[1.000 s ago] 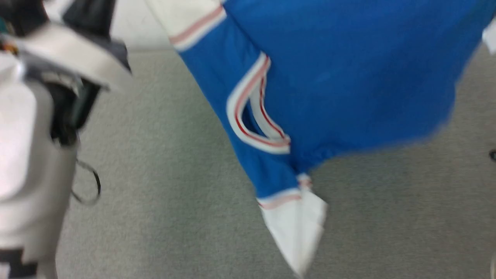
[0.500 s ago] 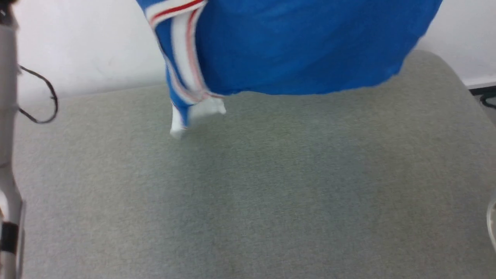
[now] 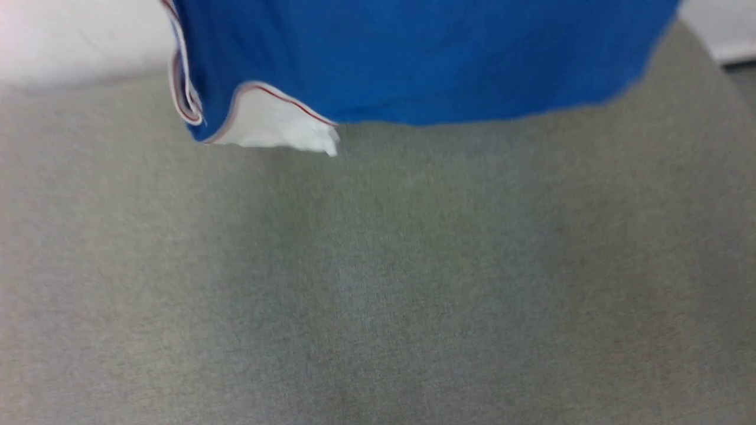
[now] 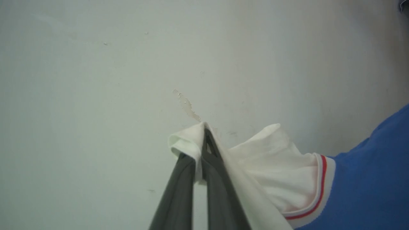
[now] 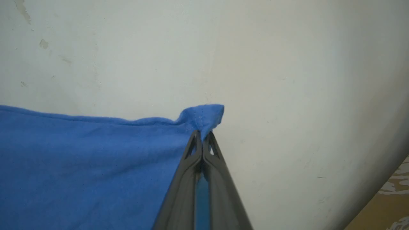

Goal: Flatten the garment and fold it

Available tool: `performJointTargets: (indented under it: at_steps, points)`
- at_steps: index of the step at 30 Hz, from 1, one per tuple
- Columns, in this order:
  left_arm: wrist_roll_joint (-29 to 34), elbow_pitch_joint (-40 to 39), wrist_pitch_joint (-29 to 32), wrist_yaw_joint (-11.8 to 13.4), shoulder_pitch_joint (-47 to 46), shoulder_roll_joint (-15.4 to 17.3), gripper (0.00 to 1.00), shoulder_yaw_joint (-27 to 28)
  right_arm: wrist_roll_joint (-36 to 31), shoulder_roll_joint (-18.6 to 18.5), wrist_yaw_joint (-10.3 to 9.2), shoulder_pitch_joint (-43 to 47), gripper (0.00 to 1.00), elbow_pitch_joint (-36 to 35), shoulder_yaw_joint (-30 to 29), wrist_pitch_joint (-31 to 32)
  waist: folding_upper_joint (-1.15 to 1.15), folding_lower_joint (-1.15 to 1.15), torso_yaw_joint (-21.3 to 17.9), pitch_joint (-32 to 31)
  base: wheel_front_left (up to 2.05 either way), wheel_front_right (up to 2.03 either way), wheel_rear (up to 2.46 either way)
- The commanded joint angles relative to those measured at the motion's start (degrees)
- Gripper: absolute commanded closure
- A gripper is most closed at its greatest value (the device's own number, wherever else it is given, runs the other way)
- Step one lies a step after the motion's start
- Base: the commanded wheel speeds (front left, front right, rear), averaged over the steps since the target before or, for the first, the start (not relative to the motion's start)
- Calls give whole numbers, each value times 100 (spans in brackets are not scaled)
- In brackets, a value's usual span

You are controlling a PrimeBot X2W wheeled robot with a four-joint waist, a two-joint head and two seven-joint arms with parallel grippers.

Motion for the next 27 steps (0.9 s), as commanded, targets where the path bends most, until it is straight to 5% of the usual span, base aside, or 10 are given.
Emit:
performJointTargets:
  at_steps: [1, 15, 27]
  points:
    - [137, 39, -136, -33, -98, 87, 100, -35, -89, 99, -11, -110, 100, 78, 6, -122, 0, -1, -102, 912, 0, 0, 0]
    - [442, 642, -1389, 4, -1382, -35, 100, -179, -711, 371, -11, -1330, 100, 1049, -136, -1140, 0, -1, -2, 2055, 0, 0, 0]
    - [-858, 316, -1927, -37, -841, 150, 100, -1128, -161, 13, -11, -1031, 100, 1198, 951, -1588, 0, -1, 324, 2532, 0, 0, 0]
